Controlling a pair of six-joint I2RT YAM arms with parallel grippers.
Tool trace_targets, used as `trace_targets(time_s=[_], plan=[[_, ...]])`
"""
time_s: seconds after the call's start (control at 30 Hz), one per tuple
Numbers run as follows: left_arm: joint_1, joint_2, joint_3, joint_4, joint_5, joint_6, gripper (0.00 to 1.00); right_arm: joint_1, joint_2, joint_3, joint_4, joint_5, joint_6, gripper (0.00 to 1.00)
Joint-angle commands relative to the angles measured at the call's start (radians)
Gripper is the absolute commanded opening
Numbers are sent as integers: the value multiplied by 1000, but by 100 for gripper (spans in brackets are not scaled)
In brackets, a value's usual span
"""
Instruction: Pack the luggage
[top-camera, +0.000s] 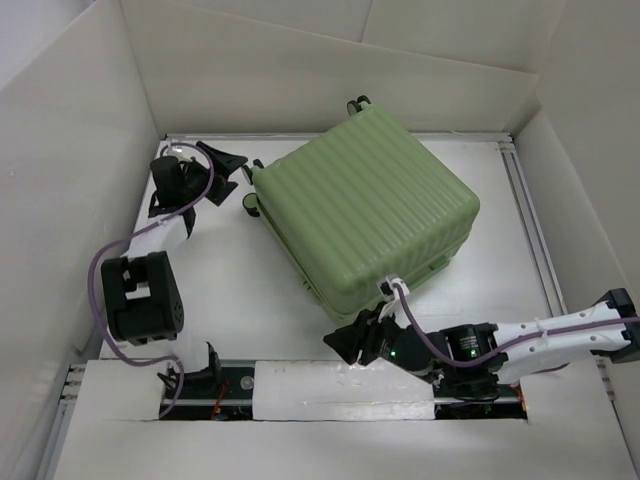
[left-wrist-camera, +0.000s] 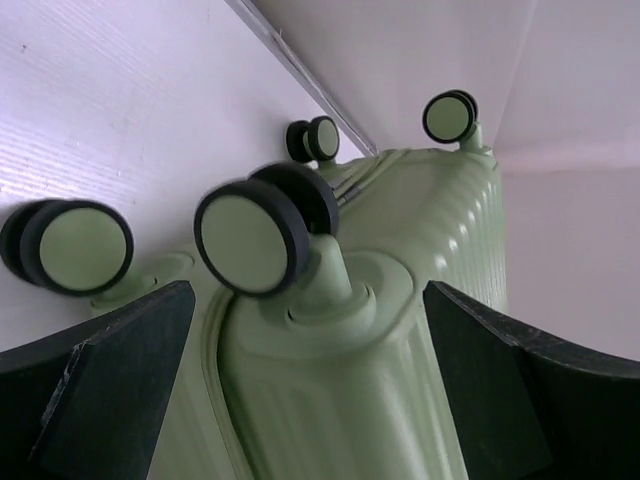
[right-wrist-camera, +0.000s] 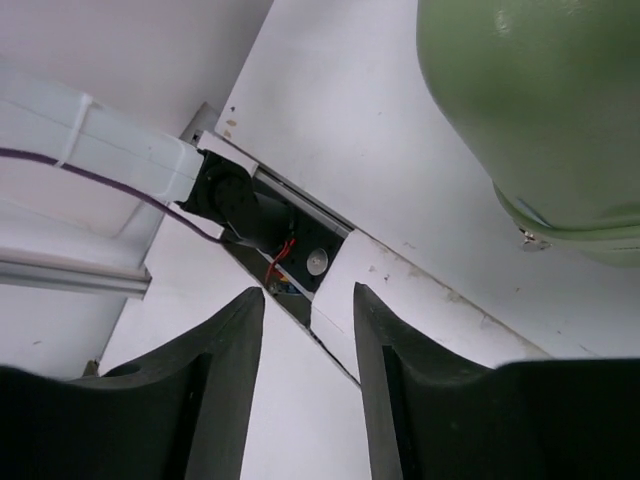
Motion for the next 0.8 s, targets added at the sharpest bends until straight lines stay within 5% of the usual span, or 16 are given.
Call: trace_targets(time_s=[0.0, 0.23, 0.57, 0.6, 0.7, 0.77], plan=[[-7, 85, 86, 87, 53, -26, 100, 7, -34, 32, -45, 16, -5, 47], [-25, 259, 158, 161, 62, -81, 100, 7, -52, 43, -73, 10, -11, 59], [-102, 411, 186, 648, 105, -394, 95, 7, -282, 52, -300, 229, 75, 70], [-102, 423, 177, 683, 95, -410, 91, 7, -310, 52, -318, 252, 75, 70], [-111, 423, 177, 797, 86, -465, 60, 7, -414, 20, -436, 317, 180, 70], [-111, 423, 143, 878, 86, -491, 25, -25, -486, -4, -578, 375, 281, 67]])
